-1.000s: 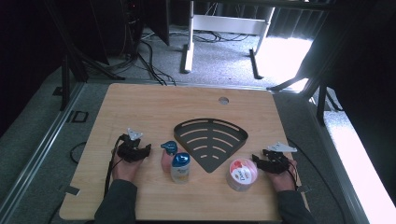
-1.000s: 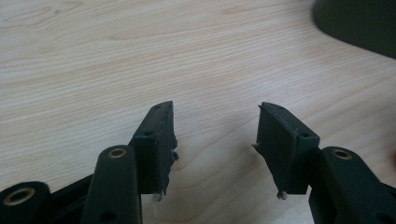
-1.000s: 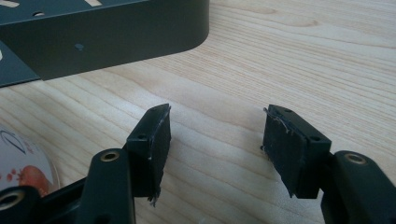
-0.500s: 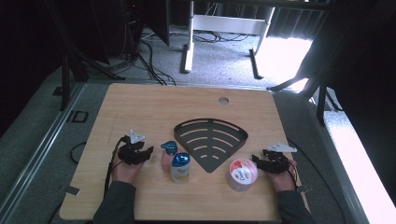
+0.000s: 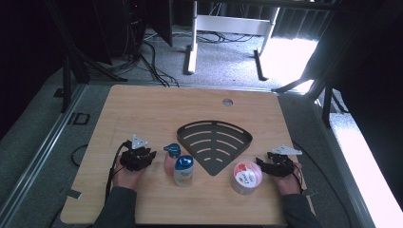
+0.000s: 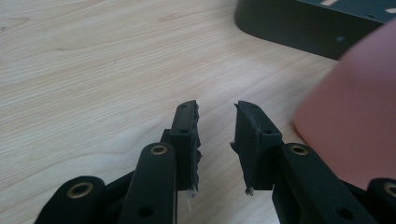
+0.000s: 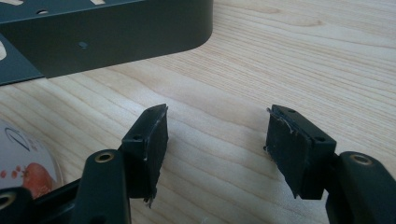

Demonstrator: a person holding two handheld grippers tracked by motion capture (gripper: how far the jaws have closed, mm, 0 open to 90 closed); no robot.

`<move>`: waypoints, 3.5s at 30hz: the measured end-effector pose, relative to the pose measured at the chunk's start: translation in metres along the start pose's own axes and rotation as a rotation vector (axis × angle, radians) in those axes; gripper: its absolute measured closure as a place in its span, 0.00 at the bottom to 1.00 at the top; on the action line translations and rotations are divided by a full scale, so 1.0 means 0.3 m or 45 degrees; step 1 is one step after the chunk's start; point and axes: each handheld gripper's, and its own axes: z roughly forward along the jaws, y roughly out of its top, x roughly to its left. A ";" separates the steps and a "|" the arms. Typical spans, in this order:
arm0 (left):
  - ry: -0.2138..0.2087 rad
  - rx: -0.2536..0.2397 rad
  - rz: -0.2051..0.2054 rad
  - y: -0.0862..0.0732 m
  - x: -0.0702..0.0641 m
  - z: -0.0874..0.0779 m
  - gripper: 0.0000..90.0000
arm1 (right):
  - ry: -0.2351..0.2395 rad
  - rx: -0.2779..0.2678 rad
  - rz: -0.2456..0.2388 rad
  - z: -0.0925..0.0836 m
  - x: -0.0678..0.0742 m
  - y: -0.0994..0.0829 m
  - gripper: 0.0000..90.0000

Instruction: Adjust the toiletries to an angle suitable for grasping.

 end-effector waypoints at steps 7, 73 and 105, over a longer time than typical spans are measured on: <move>-0.030 -0.013 0.019 -0.008 -0.027 -0.020 0.80 | 0.005 0.001 -0.006 -0.001 -0.001 0.000 0.42; -0.203 -0.082 0.184 -0.020 -0.193 -0.065 0.99 | 0.015 0.002 -0.016 0.000 -0.004 0.000 0.41; -0.303 -0.040 0.284 -0.093 -0.261 -0.141 1.00 | 0.016 0.002 -0.015 0.000 -0.004 0.000 0.41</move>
